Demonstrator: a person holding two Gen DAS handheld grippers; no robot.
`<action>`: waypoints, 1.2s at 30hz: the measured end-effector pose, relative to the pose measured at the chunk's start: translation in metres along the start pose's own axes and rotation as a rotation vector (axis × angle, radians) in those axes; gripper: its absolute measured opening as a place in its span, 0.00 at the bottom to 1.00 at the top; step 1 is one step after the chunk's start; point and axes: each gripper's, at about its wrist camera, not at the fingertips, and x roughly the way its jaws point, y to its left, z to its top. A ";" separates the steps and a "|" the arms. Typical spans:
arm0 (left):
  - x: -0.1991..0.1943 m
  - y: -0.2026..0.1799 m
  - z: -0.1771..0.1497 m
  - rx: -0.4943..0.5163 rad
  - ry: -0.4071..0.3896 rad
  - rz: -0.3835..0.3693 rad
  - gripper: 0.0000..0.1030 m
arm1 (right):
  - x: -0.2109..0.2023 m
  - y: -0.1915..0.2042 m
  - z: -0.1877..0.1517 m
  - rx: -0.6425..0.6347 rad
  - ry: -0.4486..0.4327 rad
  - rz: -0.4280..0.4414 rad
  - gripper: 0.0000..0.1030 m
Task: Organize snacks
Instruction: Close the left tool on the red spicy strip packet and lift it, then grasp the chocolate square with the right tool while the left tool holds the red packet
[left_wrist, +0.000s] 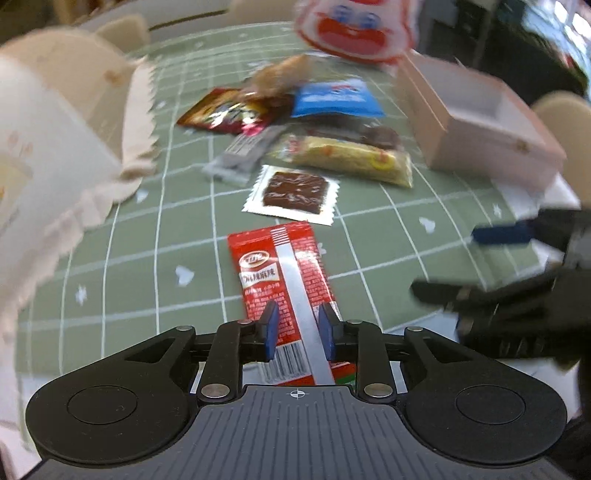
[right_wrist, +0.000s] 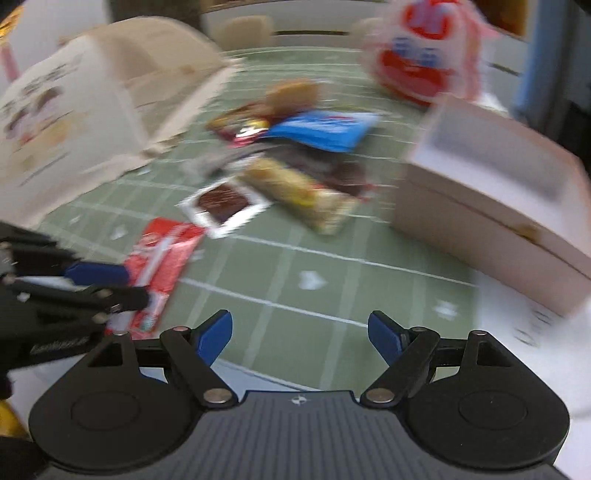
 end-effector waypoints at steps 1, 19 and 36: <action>0.000 0.002 0.001 -0.040 0.000 -0.001 0.27 | 0.001 0.000 0.000 -0.011 0.005 0.014 0.79; 0.001 0.012 0.002 -0.310 -0.013 -0.038 0.30 | 0.016 -0.018 0.003 -0.083 0.012 0.130 1.00; 0.005 0.010 0.008 -0.284 -0.023 0.012 0.40 | 0.014 -0.017 -0.002 -0.096 -0.021 0.124 1.00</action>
